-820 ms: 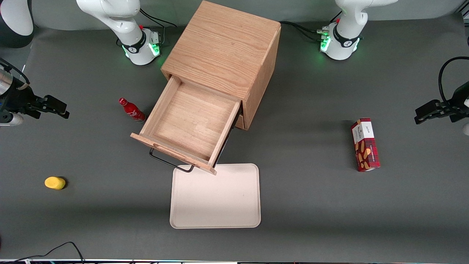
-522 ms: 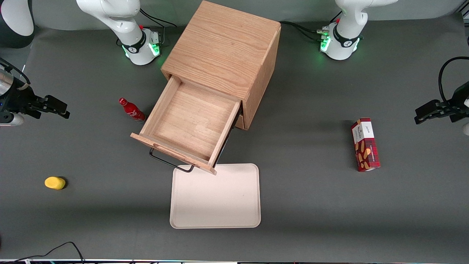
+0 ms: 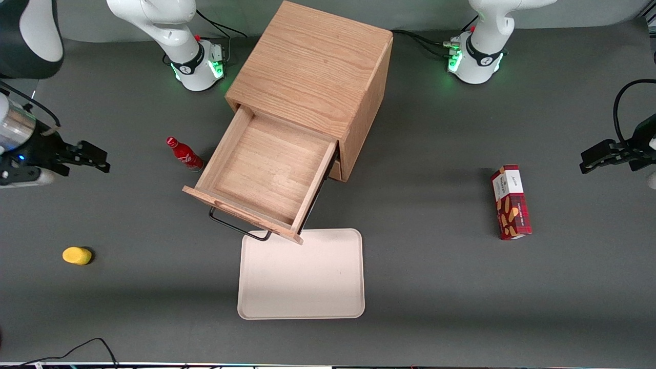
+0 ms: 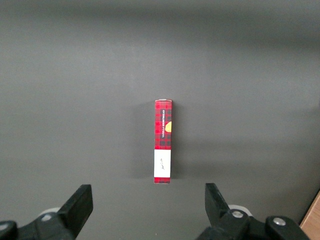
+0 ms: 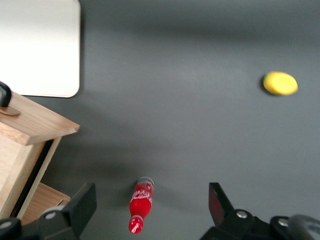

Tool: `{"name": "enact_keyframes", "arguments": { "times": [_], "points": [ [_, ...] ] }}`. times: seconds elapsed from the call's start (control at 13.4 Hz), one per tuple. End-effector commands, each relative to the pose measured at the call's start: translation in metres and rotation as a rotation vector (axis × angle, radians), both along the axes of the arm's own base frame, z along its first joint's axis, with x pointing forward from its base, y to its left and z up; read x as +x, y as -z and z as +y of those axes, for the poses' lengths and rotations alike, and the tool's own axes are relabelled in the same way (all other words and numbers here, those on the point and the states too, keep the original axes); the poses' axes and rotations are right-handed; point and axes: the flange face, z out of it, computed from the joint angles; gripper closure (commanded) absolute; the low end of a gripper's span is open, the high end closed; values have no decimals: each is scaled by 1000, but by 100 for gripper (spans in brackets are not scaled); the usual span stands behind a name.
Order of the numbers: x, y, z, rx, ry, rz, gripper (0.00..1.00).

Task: Close top drawer
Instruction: 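Move the right gripper from rest toward the open wooden drawer, then bring the right gripper to the drawer front beside its black handle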

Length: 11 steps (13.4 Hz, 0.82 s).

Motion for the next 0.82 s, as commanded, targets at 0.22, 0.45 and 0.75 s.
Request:
{"name": "enact_keyframes", "arguments": {
  "times": [0.22, 0.45, 0.75],
  "points": [
    [85, 15, 38, 87, -277, -13, 0],
    [113, 17, 62, 126, -408, -34, 0],
    [142, 48, 100, 215, -619, -45, 0]
  ]
}}
